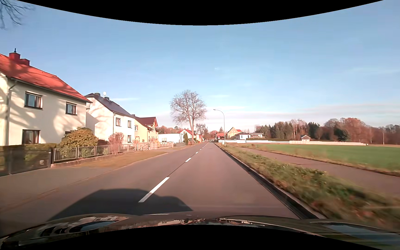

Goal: Follow the waypoints while adhering to traffic rules and regulations

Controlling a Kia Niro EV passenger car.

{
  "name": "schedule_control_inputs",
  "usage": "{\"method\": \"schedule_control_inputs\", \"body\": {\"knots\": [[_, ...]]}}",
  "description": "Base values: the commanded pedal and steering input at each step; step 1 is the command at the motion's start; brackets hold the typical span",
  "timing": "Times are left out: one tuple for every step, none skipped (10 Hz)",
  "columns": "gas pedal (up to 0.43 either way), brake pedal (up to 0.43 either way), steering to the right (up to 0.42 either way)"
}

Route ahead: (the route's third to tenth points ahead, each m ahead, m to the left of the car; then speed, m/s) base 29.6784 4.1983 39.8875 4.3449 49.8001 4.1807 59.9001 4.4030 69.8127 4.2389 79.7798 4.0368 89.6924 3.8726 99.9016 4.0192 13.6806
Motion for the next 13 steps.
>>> {"method": "schedule_control_inputs", "body": {"knots": [[0.118,0.000,-0.005],[0.118,0.000,-0.005],[0.118,0.000,-0.005],[0.118,0.000,-0.005],[0.118,0.000,-0.005],[0.118,0.000,-0.004],[0.118,0.000,-0.003],[0.118,0.000,-0.003],[0.118,0.000,-0.002],[0.118,0.000,-0.002],[0.118,0.000,-0.002],[0.118,0.000,-0.002],[0.118,0.000,-0.002]]}}
